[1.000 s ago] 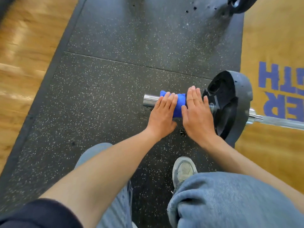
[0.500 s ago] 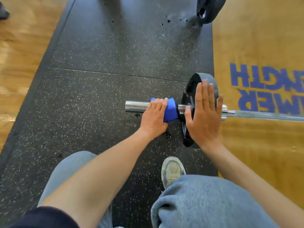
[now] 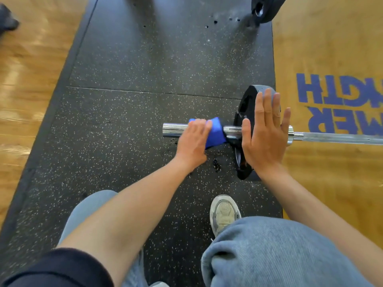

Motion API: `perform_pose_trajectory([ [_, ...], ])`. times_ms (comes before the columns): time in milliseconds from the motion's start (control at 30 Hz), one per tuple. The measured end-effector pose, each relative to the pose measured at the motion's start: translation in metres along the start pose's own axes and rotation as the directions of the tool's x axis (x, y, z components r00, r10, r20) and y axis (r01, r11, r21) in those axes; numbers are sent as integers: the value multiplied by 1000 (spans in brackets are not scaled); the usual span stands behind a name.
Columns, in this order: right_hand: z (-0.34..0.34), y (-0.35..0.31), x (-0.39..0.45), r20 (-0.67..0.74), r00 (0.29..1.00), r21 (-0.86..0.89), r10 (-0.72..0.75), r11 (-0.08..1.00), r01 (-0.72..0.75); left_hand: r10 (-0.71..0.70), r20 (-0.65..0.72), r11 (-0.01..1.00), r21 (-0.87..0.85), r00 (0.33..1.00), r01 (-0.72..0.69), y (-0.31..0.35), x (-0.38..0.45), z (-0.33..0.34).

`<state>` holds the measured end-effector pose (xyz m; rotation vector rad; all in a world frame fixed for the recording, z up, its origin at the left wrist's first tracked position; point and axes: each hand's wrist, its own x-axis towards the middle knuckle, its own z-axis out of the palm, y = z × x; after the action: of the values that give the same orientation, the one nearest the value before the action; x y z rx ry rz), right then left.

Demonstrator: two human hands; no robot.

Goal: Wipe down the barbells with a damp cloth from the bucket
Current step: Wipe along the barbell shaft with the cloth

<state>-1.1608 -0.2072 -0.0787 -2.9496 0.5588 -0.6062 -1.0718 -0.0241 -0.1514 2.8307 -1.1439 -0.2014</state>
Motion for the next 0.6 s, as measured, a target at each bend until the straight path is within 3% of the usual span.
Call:
perform_pose_trajectory([
  [100,0,-4,0,-5,1000,-3,-17,1000,17,-132,-41,991,32,990,133,-47,-24,5],
  [200,1,-7,1,-6,1000,-8,-26,1000,26,-225,-17,974,29,974,225,-25,-15,6],
  [300,2,-5,8,-17,1000,-5,-14,1000,14,-105,-14,994,-1,994,105,11,13,3],
  [400,3,-2,18,-2,1000,-8,-13,1000,13,-14,-24,1000,-25,1000,14,-7,15,1],
  [600,6,-6,36,38,998,-1,-40,999,40,-213,-40,974,-83,976,209,-78,-3,6],
])
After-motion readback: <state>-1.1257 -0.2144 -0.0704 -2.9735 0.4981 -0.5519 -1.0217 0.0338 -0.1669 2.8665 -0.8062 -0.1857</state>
